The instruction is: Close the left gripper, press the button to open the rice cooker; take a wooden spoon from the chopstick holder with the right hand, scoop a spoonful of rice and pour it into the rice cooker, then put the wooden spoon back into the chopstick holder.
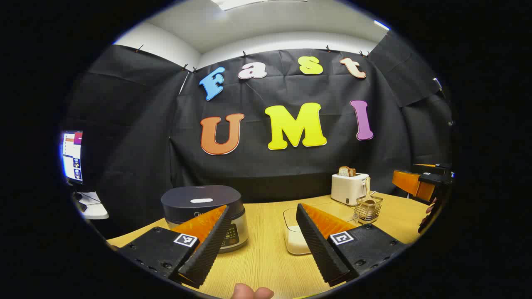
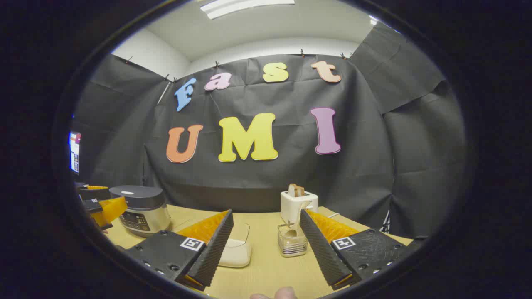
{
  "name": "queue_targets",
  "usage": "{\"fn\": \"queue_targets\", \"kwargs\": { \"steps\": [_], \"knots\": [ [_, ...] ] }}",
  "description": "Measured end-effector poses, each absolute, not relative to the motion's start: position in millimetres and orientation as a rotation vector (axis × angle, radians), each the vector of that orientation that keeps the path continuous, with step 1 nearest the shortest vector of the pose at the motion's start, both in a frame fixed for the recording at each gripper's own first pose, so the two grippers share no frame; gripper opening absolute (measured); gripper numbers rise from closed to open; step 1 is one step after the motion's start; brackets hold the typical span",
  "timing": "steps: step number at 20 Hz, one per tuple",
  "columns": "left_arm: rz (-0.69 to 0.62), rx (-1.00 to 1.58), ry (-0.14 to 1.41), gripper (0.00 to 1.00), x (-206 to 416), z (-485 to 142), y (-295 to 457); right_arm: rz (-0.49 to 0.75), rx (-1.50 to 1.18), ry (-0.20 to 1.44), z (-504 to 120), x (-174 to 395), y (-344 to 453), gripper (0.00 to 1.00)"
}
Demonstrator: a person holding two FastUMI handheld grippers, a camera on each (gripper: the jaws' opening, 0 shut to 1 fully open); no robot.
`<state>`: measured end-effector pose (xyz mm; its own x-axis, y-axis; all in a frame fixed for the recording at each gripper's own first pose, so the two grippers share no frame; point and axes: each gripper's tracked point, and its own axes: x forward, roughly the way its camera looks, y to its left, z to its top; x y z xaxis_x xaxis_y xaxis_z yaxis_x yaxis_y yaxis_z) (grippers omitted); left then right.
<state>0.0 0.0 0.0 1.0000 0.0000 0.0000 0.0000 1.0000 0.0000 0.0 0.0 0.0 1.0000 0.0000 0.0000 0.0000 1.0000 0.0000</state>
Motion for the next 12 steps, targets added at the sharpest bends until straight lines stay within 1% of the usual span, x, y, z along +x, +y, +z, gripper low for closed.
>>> {"fn": "queue_targets", "kwargs": {
  "steps": [1, 3, 6, 7, 8, 11, 12],
  "knots": [
    [0.001, 0.001, 0.002, 1.00, 0.0, -1.0, 0.5, 0.001, 0.000, -0.003, 1.7, -1.0, 0.5, 0.95],
    [0.003, -0.001, 0.001, 1.00, -0.7, 0.0, 1.6, 0.000, -0.004, -0.005, 1.6, -2.6, 0.2, 0.92],
    [0.005, -0.001, -0.004, 1.00, -2.8, 3.4, 1.9, 0.002, 0.000, -0.006, 2.3, -4.7, 1.0, 0.93],
    [0.005, -0.001, -0.006, 0.95, -3.0, 3.6, 2.5, 0.002, -0.001, -0.008, 3.3, -5.0, 1.4, 0.93],
    [0.006, -0.002, -0.008, 1.00, -3.1, 4.3, 3.6, 0.002, -0.002, -0.010, 3.5, -5.3, 1.2, 0.92],
    [0.007, 0.000, -0.008, 1.00, -2.6, 4.0, 3.0, 0.005, -0.003, -0.010, 4.2, -6.6, 2.9, 0.92],
    [0.007, 0.001, -0.009, 1.00, -3.5, 4.7, 3.1, 0.005, -0.002, -0.009, 3.0, -6.4, 1.9, 0.95]
  ]
}}
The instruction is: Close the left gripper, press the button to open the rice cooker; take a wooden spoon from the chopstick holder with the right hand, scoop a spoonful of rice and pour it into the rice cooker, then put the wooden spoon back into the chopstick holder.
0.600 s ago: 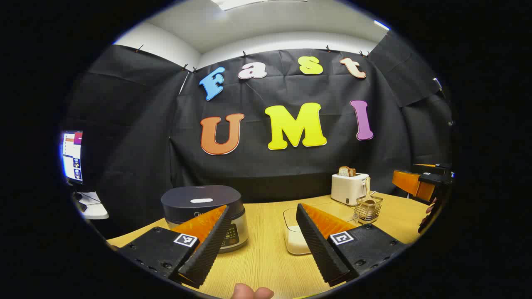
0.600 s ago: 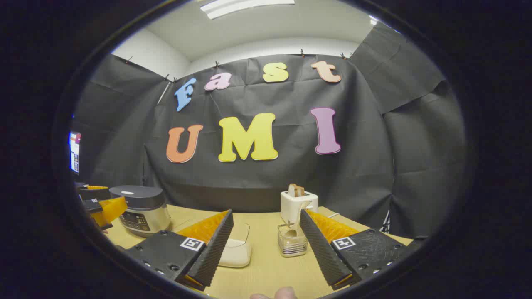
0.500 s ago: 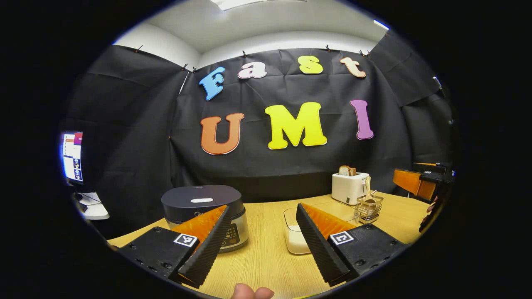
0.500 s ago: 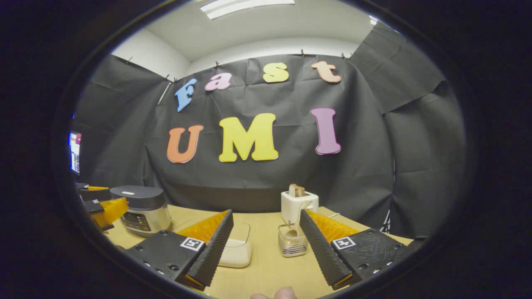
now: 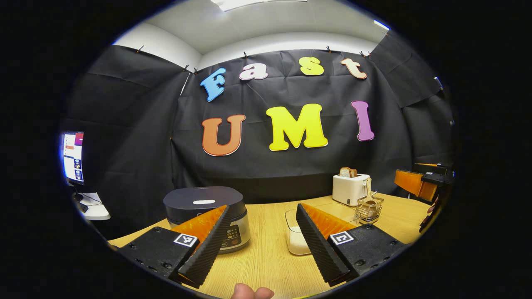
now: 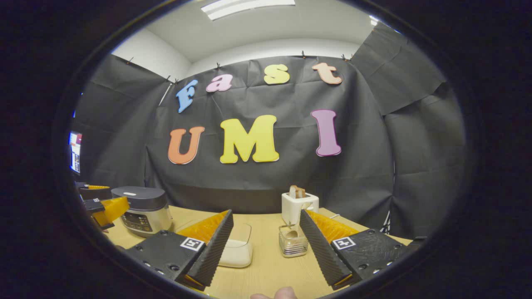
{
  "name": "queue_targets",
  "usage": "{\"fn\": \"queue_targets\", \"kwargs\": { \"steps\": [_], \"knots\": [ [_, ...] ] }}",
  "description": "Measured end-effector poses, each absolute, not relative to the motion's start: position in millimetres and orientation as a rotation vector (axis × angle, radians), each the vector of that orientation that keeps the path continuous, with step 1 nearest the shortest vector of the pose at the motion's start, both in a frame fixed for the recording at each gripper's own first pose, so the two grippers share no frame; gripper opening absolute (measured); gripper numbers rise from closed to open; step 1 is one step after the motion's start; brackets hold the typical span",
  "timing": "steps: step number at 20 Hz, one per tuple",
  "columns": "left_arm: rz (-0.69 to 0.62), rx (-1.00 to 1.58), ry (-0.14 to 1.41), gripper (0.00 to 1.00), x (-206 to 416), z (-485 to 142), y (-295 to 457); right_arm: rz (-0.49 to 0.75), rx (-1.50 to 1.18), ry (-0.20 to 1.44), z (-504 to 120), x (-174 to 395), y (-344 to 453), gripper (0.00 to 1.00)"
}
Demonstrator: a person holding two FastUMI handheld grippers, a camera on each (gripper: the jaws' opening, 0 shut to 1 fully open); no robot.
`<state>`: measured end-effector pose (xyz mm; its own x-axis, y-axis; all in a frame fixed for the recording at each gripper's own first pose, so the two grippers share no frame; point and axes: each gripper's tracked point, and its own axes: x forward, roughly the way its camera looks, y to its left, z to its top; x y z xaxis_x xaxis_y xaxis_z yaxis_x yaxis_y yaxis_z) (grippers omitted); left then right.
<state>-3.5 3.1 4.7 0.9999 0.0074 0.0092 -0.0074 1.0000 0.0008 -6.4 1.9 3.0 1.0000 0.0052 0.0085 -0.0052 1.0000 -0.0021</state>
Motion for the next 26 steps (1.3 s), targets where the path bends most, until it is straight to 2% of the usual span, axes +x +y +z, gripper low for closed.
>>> {"fn": "queue_targets", "kwargs": {
  "steps": [4, 5, 6, 7, 10, 13, 15, 16, 20, 23, 25, 26],
  "knots": [
    [0.002, 0.002, -0.009, 1.00, -3.6, 4.9, 0.8, 0.002, 0.000, -0.004, 2.6, -6.6, -1.4, 0.95],
    [0.001, 0.002, -0.009, 1.00, -3.6, 4.2, 0.6, 0.000, -0.001, -0.005, 3.5, -7.0, -1.9, 0.92],
    [0.001, 0.002, -0.007, 0.99, -3.4, 4.4, 1.0, 0.000, -0.001, -0.004, 2.6, -7.2, -2.8, 0.95],
    [0.001, 0.001, -0.006, 0.99, -3.2, 4.1, 0.5, -0.001, -0.001, -0.003, 2.8, -7.0, -4.1, 0.92],
    [-0.001, -0.005, -0.003, 1.00, -2.4, 2.2, -0.8, -0.008, -0.001, 0.002, 4.6, -1.4, -12.8, 0.99],
    [0.002, -0.010, 0.007, 0.99, -1.5, -1.0, -2.0, -0.012, 0.003, 0.029, 0.3, 10.4, -27.2, 0.95],
    [0.012, -0.020, 0.018, 0.99, -0.1, -4.6, -4.1, -0.011, 0.006, 0.063, -5.5, 23.7, -37.6, 0.95],
    [0.011, -0.025, 0.021, 0.99, -0.8, -5.7, -6.9, -0.007, 0.011, 0.082, -10.5, 32.5, -43.5, 0.92],
    [0.030, -0.028, 0.018, 0.99, 8.7, -1.1, -19.5, 0.013, 0.028, 0.177, -27.0, 79.8, -64.8, 0.96],
    [0.026, -0.036, 0.005, 0.99, 17.5, 11.5, -29.9, 0.037, 0.051, 0.251, -39.2, 123.0, -79.9, 0.92],
    [0.035, -0.039, 0.001, 0.99, 23.8, 14.3, -33.1, 0.060, 0.083, 0.315, -55.9, 148.1, -84.3, 0.96],
    [0.041, -0.040, 0.004, 1.00, 24.4, 14.0, -32.9, 0.066, 0.097, 0.352, -67.1, 159.9, -86.9, 0.92]
  ]
}}
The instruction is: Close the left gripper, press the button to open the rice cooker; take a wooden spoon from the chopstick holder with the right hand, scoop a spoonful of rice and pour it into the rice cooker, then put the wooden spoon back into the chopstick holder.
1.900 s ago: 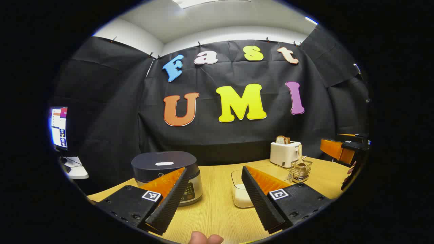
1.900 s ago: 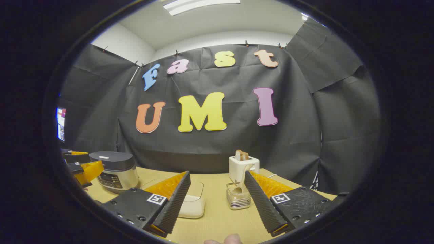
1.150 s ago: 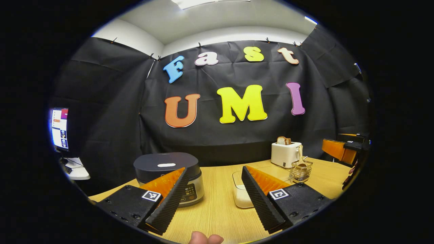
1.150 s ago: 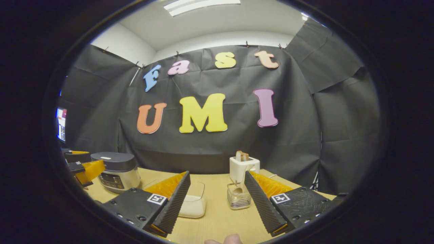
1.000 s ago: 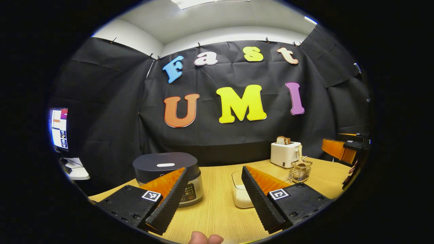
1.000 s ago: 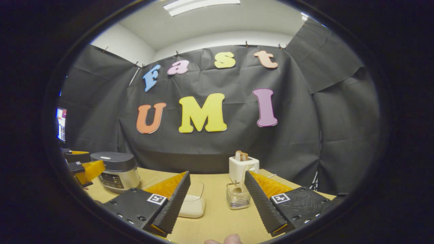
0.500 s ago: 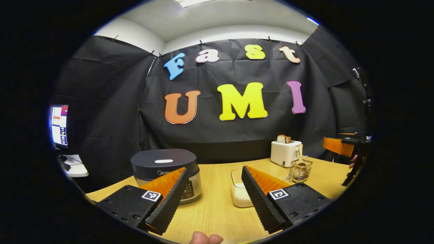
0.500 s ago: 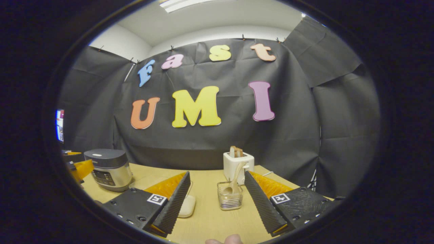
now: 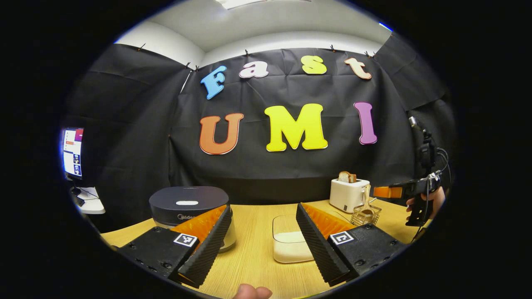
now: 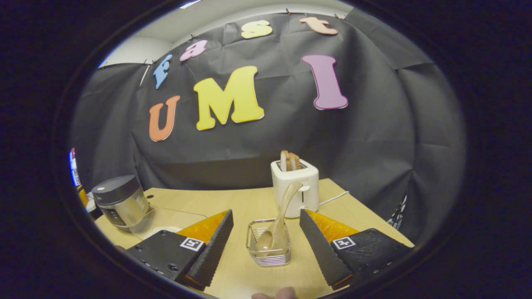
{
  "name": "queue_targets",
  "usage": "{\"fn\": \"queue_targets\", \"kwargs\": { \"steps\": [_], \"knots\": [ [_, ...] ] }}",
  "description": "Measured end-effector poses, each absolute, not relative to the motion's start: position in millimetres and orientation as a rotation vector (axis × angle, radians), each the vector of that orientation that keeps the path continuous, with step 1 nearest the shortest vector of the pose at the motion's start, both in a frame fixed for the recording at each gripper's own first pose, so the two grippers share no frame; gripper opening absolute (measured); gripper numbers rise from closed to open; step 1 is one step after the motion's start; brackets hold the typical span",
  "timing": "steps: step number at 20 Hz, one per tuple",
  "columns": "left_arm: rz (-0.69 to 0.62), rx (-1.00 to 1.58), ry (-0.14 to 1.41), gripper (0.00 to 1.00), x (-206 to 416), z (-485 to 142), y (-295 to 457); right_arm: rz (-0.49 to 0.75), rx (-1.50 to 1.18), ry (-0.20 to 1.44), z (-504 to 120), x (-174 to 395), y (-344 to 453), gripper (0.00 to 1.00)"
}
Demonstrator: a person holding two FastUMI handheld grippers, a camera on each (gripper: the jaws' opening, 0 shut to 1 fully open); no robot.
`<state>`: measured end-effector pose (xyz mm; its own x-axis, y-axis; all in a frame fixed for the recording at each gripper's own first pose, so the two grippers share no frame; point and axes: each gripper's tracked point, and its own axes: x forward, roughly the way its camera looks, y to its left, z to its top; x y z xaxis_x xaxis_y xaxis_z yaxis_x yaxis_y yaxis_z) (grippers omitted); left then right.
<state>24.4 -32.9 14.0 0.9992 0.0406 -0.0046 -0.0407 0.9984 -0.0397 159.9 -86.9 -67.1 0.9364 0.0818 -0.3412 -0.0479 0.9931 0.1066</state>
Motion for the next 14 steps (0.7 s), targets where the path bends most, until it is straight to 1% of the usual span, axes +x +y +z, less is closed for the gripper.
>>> {"fn": "queue_targets", "kwargs": {
  "steps": [1, 2, 4, 5, 11, 12, 13, 14],
  "knots": [
    [0.044, -0.040, 0.011, 1.00, 25.7, 12.7, -32.9, 0.074, 0.101, 0.382, -75.2, 171.0, -89.6, 0.95],
    [0.049, -0.038, 0.020, 1.00, 26.1, 8.5, -32.7, 0.076, 0.104, 0.408, -84.0, 181.8, -93.1, 0.92],
    [0.070, -0.027, 0.041, 0.99, 27.0, 2.4, -28.6, 0.077, 0.129, 0.445, -94.8, 203.2, -99.0, 0.93],
    [0.082, -0.020, 0.051, 0.99, 28.0, 0.0, -25.2, 0.084, 0.155, 0.470, -100.8, 212.5, -98.9, 0.96],
    [0.120, -0.008, 0.056, 1.00, 31.7, 2.4, -15.4, 0.099, 0.257, 0.561, -128.5, 258.7, -98.1, 0.96],
    [0.125, -0.003, 0.056, 0.99, 32.7, 3.2, -13.9, 0.105, 0.275, 0.572, -131.8, 263.0, -95.9, 0.88],
    [0.130, 0.000, 0.059, 0.99, 34.4, 3.0, -11.9, 0.109, 0.284, 0.578, -134.7, 266.0, -95.3, 0.86],
    [0.130, -0.001, 0.060, 1.00, 33.3, 2.6, -12.0, 0.110, 0.283, 0.582, -137.4, 269.4, -95.6, 0.80]
  ]
}}
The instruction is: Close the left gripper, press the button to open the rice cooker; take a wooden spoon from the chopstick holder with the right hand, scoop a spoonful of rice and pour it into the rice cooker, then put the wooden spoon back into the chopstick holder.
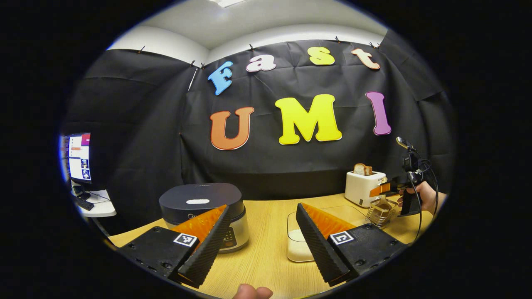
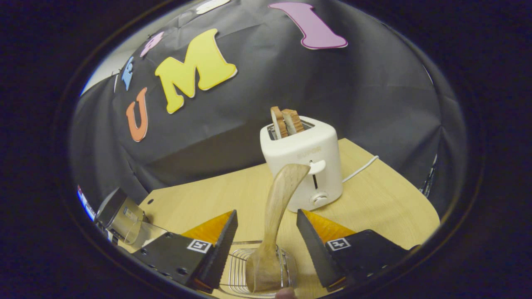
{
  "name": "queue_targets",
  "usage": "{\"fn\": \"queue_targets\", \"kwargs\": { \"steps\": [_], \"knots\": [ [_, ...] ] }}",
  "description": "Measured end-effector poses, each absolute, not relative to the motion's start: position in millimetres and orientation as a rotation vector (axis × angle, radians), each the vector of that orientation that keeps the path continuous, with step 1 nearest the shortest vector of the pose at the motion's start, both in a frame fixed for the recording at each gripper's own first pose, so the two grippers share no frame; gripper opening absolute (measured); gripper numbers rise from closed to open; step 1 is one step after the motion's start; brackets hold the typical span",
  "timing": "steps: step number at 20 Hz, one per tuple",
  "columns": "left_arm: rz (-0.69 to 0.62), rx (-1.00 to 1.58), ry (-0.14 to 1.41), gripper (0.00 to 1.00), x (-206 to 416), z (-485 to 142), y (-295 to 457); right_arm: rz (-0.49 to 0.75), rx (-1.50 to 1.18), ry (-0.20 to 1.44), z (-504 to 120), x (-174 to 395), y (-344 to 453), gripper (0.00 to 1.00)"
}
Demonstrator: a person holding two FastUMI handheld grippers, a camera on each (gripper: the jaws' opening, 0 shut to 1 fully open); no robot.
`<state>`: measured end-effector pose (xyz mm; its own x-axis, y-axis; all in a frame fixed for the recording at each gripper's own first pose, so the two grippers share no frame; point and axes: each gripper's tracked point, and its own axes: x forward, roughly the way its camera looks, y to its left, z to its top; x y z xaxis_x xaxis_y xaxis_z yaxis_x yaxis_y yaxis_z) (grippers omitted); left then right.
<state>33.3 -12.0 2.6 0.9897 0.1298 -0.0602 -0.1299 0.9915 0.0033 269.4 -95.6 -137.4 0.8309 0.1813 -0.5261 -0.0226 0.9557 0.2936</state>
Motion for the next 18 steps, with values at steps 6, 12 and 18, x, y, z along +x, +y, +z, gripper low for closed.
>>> {"fn": "queue_targets", "kwargs": {
  "steps": [6, 12, 18],
  "knots": [
    [0.129, 0.013, 0.062, 1.00, 34.8, 4.9, -14.6, 0.111, 0.273, 0.588, -140.1, 274.6, -97.9, 0.39],
    [0.122, 0.007, 0.053, 1.00, 32.7, 9.2, -18.3, 0.146, 0.292, 0.552, -120.2, 261.2, -94.4, 0.10],
    [0.135, -0.029, 0.062, 0.99, 27.8, 4.3, -10.4, 0.159, 0.254, 0.459, -88.0, 247.9, -91.8, 0.00]
  ]
}}
